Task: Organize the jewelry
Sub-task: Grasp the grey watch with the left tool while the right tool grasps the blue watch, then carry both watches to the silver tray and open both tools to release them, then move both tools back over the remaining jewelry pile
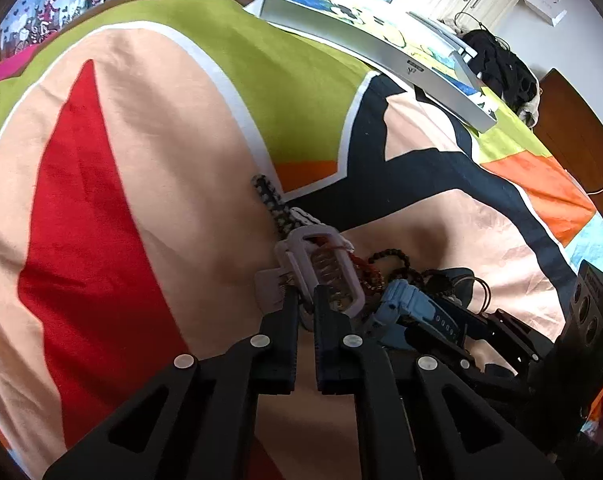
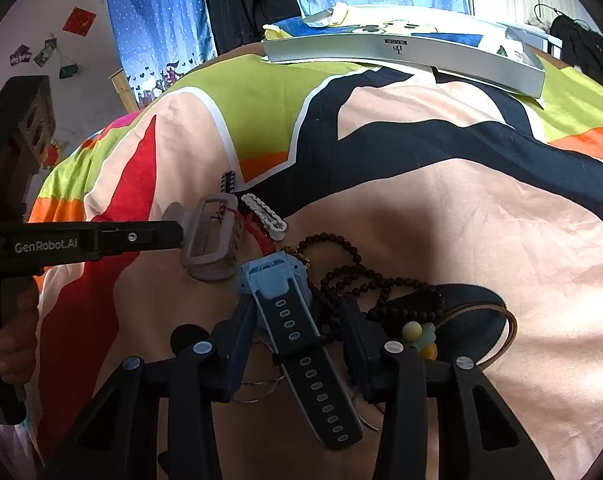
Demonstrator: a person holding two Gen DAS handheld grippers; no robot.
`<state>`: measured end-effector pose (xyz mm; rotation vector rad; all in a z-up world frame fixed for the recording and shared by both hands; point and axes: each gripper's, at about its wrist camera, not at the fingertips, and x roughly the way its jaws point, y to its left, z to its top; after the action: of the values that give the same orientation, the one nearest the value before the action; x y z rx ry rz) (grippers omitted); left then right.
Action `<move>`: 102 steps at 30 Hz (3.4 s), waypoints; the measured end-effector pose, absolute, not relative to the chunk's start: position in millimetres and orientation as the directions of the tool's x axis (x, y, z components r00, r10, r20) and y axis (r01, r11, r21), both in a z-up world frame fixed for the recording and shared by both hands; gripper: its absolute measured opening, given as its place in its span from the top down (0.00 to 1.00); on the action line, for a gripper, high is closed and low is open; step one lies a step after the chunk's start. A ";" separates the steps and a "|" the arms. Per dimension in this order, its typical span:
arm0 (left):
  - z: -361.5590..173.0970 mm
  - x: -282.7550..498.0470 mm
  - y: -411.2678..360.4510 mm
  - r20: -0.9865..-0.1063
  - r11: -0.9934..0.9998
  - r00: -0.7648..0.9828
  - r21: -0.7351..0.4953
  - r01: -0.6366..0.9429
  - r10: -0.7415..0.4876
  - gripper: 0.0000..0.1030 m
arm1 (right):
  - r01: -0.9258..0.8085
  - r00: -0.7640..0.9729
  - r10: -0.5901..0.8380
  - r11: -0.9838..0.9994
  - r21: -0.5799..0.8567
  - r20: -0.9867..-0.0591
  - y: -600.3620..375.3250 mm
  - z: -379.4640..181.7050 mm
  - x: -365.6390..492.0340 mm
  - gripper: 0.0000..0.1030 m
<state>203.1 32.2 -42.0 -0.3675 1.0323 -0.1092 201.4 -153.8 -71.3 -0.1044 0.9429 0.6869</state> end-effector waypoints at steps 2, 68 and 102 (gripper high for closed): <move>-40.8 199.8 33.8 -0.814 0.934 0.522 -0.347 -0.084 -0.255 0.99 | -0.589 0.400 0.490 0.785 0.193 -0.775 -151.2 -70.9 201.0 0.74; 47.8 413.2 28.1 -0.602 0.940 0.782 -0.336 -0.064 -0.162 0.25 | -0.352 0.811 0.384 0.923 0.156 -0.441 -229.8 69.6 399.7 0.09; 29.2 134.3 4.3 -0.591 0.973 0.782 -0.215 0.082 -0.196 0.07 | -0.394 0.791 0.397 0.913 0.109 -0.465 -238.2 36.0 130.9 0.00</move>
<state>134.3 4.3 29.2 -0.1812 0.6561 -0.1512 130.9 -238.2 36.0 0.0060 0.5021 0.4255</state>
